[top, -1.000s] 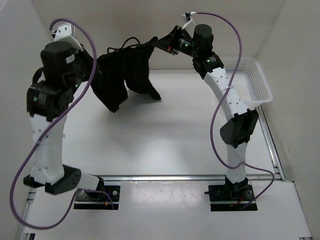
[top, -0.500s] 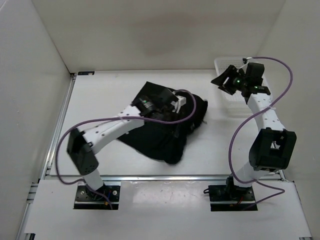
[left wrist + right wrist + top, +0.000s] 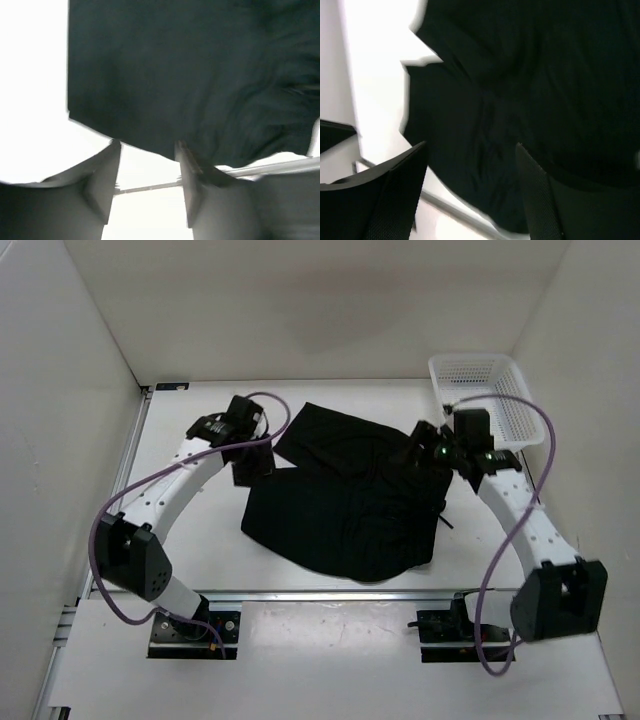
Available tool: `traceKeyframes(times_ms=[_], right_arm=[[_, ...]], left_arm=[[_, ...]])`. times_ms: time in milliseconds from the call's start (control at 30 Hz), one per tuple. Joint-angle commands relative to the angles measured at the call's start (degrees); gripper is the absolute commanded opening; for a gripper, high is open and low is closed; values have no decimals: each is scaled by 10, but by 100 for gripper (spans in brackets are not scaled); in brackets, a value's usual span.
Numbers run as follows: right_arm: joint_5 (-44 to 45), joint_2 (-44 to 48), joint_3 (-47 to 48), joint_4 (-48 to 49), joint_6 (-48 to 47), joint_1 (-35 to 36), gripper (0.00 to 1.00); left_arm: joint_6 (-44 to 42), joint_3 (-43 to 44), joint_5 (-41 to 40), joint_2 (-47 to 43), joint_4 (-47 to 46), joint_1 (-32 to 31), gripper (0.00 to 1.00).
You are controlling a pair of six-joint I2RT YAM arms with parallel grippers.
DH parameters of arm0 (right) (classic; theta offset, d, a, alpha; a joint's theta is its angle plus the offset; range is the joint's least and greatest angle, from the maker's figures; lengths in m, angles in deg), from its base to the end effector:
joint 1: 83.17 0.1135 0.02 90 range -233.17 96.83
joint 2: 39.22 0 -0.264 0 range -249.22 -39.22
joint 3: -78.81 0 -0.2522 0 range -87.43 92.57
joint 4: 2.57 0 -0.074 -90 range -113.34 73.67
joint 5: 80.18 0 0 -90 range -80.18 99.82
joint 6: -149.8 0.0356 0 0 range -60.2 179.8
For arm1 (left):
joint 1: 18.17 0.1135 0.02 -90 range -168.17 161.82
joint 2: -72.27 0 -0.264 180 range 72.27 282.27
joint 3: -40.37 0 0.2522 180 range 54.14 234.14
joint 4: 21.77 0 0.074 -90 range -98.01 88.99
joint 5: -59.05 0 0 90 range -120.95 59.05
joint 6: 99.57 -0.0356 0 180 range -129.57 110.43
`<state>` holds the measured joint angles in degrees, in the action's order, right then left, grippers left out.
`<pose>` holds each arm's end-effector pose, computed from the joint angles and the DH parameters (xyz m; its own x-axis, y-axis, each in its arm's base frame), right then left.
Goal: Fold and stack the shorts
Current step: Flatten the shorts out
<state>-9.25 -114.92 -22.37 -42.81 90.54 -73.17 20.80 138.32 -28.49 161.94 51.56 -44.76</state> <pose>0.2860 0.0622 0.3181 -0.7258 0.3626 -0.5846 -0.0578 0.8147 0.5770 0.2803 -0.1420 0.3145 -0.9338 -0.0975 -0.3443 -0.0101 0.9690 -0.2468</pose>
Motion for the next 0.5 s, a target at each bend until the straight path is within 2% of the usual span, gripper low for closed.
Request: traceKeyframes(times_ms=[0,67,100,133,233,333,467], right_arm=[[75,88,-110,-104,52,14,79],[96,156,-166,-152,83,14,80],[112,180,-192,-169,101,8,81],[112,202,-236,-185,136,8,81],[112,303,-300,-207,206,-8,81],[98,346,-352,-207,238,-15,80],[105,346,-380,-202,246,-15,78]], left_arm=[[40,-89,4,-52,13,31,64],[68,-161,18,-72,-9,44,81],[80,-185,33,-72,-18,50,93],[90,-207,46,-78,-31,51,96],[120,-270,64,-68,-82,51,97],[120,-285,60,-33,-111,51,95],[114,-265,29,22,-116,56,90]])
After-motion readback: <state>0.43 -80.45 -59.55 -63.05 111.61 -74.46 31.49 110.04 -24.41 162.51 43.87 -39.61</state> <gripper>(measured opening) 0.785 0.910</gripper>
